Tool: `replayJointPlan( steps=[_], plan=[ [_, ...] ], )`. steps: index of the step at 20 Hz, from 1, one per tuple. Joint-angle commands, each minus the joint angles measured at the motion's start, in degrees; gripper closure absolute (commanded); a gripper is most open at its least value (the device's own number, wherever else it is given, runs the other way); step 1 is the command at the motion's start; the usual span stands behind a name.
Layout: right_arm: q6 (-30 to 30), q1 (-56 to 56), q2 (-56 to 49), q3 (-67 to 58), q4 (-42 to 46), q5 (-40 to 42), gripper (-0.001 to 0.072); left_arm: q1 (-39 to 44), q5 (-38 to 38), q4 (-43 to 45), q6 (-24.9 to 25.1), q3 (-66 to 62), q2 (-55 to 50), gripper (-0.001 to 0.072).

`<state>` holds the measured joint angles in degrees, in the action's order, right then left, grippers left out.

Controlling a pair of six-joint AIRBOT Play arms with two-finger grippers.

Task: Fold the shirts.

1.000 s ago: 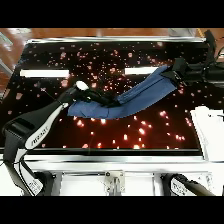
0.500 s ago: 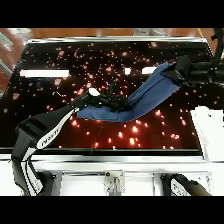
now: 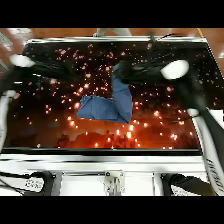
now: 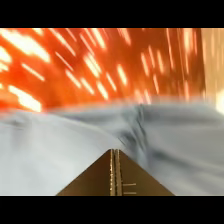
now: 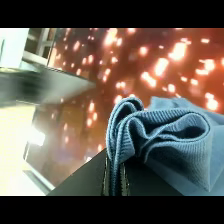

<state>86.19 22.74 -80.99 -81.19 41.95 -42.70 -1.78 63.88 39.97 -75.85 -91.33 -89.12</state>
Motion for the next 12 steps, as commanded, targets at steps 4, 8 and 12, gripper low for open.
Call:
replayJointPlan(
  steps=[4, 8, 12],
  plan=[
    [0.3, 16.9, -20.3, -0.1, -15.8, 27.6, 0.0642, -19.9, 1.3, -0.1, 0.2, 0.0, 17.3, 0.0668],
    [0.1, 19.8, -26.3, -0.1, -28.6, 29.5, 0.0245, -21.1, 2.9, -0.1, 0.4, 0.0, 19.2, 0.0668],
    [-5.4, 16.5, -23.7, -0.1, -26.8, 28.1, 0.0117, -19.2, 3.3, -0.1, 3.0, 0.9, 19.1, 0.0668]
  ],
)
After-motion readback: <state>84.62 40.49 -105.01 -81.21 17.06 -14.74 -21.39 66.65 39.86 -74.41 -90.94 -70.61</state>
